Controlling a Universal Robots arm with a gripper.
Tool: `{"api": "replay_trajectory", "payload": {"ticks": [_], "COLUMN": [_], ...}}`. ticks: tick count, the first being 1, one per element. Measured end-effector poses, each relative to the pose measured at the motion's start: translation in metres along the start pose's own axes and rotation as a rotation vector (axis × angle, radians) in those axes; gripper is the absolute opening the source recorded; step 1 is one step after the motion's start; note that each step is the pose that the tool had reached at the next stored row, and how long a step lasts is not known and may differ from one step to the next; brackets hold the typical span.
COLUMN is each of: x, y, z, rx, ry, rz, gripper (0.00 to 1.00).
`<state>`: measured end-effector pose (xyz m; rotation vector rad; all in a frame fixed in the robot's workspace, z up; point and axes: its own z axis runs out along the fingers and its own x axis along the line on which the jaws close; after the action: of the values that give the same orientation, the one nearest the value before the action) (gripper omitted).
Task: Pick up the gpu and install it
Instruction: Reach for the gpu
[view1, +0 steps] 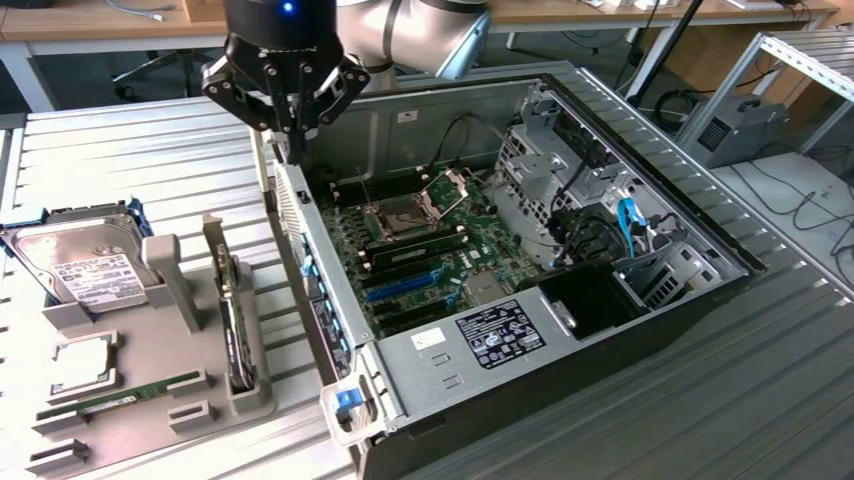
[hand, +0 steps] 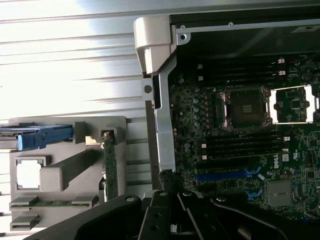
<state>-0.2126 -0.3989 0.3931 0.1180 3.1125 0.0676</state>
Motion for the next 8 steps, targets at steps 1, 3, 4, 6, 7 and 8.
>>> {"api": "replay_trajectory", "payload": {"ticks": [1,3,4,6,7,8], "x": [0.0002,0.0009,0.0011,0.0017,0.002,0.0023], "y": [0.0,-0.0001,-0.0001,-0.0001,-0.0002,-0.0002], "z": [0.0,0.0,0.0,-0.0001,-0.0001,-0.0001], "rx": [0.0,0.0,0.0,0.0,0.0,0.0001], "ry": [0.0,0.0,0.0,0.0,0.0,0.0], "rz": [0.0,0.0,0.0,0.0,0.0,0.0], "gripper": [0.11,0.11,0.11,0.11,0.11,0.11]}}
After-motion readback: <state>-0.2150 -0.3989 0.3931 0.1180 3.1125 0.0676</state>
